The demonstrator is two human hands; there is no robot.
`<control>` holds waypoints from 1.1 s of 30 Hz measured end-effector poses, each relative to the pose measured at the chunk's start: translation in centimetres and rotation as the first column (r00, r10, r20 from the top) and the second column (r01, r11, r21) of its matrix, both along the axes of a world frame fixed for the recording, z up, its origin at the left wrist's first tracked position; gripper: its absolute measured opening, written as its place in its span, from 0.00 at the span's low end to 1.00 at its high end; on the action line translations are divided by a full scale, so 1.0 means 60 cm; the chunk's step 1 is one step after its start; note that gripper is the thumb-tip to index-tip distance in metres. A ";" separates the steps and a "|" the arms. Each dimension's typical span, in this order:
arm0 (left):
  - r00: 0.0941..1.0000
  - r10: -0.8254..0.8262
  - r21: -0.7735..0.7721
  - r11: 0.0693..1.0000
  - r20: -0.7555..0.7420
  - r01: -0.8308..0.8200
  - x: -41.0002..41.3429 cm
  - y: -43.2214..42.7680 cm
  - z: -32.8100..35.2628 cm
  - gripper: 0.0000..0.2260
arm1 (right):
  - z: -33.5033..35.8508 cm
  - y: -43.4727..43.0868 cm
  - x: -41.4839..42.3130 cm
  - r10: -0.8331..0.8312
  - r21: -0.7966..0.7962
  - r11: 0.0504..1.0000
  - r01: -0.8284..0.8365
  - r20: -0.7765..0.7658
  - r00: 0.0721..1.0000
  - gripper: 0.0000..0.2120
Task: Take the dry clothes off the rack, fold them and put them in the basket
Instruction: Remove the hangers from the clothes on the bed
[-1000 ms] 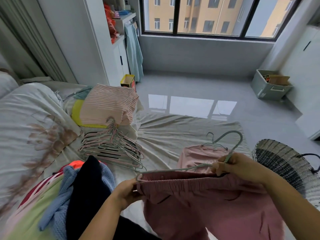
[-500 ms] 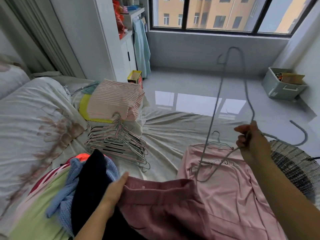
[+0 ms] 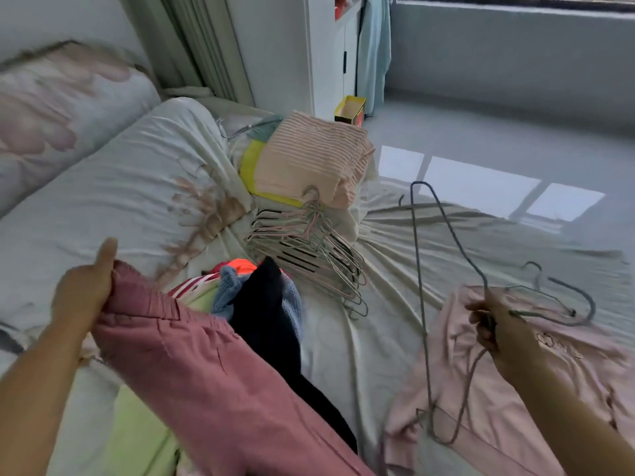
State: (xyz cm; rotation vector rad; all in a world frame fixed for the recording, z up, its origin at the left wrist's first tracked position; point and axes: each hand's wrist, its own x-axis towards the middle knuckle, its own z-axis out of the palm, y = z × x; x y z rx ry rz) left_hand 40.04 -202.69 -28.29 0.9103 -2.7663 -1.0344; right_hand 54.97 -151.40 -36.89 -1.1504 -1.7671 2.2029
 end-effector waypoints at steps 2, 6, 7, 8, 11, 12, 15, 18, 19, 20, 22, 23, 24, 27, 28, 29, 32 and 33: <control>1.000 -0.018 -0.126 0.992 0.022 0.021 -0.056 -0.032 -0.003 0.41 | -0.019 -0.036 -0.028 0.084 0.090 0.992 -0.088 0.048 0.995 0.19; 0.933 -0.353 -0.040 0.934 0.068 0.356 -0.131 -0.003 -0.104 0.32 | -0.067 -0.114 -0.092 0.186 0.194 0.959 -0.208 0.125 0.975 0.16; 0.896 -0.440 0.056 0.898 0.060 0.437 -0.138 0.011 -0.151 0.29 | -0.081 -0.131 -0.110 0.207 0.212 0.949 -0.234 0.142 0.968 0.16; 0.859 -0.507 0.150 0.857 0.074 0.493 -0.141 0.024 -0.202 0.28 | -0.093 -0.147 -0.129 0.232 0.235 0.935 -0.266 0.161 0.959 0.15; 0.766 -0.613 0.166 0.790 0.192 0.590 -0.117 0.069 -0.331 0.39 | -0.132 -0.183 -0.186 0.302 0.334 0.860 -0.386 0.277 0.912 0.16; 0.751 -0.600 0.079 0.793 0.276 0.604 -0.104 0.078 -0.360 0.43 | -0.142 -0.193 -0.205 0.322 0.364 0.829 -0.425 0.310 0.894 0.17; 0.639 -0.613 -0.049 0.702 0.465 0.710 -0.072 0.095 -0.415 0.52 | -0.163 -0.224 -0.269 0.375 0.434 0.738 -0.516 0.372 0.849 0.20; 0.602 -0.597 -0.086 0.668 0.530 0.739 -0.079 0.095 -0.463 0.51 | -0.183 -0.250 -0.336 0.458 0.469 0.607 -0.642 0.454 0.764 0.22; 0.582 -0.594 -0.092 0.651 0.556 0.753 -0.083 0.095 -0.473 0.50 | -0.195 -0.258 -0.361 0.478 0.474 0.576 -0.667 0.467 0.744 0.22; 0.566 -0.596 -0.106 0.630 0.569 0.770 -0.086 0.095 -0.481 0.49 | -0.210 -0.267 -0.387 0.496 0.472 0.554 -0.686 0.474 0.727 0.22; 0.540 -0.609 -0.117 0.594 0.580 0.796 -0.087 0.093 -0.508 0.45 | -0.250 -0.287 -0.437 0.533 0.458 0.530 -0.713 0.474 0.701 0.21; 0.536 -0.614 -0.123 0.585 0.579 0.802 -0.087 0.093 -0.518 0.42 | -0.269 -0.297 -0.461 0.548 0.445 0.520 -0.729 0.481 0.685 0.21; 0.532 -0.612 -0.125 0.580 0.585 0.805 -0.087 0.093 -0.528 0.41 | -0.288 -0.307 -0.484 0.558 0.430 0.521 -0.737 0.482 0.675 0.20; 0.549 -0.631 -0.143 0.576 0.548 0.804 -0.093 0.087 -0.557 0.42 | -0.335 -0.332 -0.546 0.594 0.378 0.550 -0.745 0.450 0.667 0.16; 0.554 -0.633 -0.142 0.580 0.541 0.802 -0.094 0.088 -0.564 0.42 | -0.348 -0.339 -0.564 0.598 0.381 0.534 -0.755 0.461 0.656 0.15; 0.554 -0.630 -0.143 0.581 0.544 0.801 -0.095 0.088 -0.568 0.42 | -0.357 -0.345 -0.580 0.592 0.399 0.497 -0.771 0.493 0.637 0.15; 0.553 -0.628 -0.141 0.582 0.548 0.801 -0.102 0.093 -0.576 0.42 | -0.373 -0.356 -0.621 0.508 0.453 0.377 -0.808 0.628 0.589 0.17; 0.549 -0.626 -0.139 0.580 0.554 0.802 -0.102 0.094 -0.580 0.41 | -0.373 -0.357 -0.630 0.468 0.455 0.353 -0.817 0.671 0.575 0.19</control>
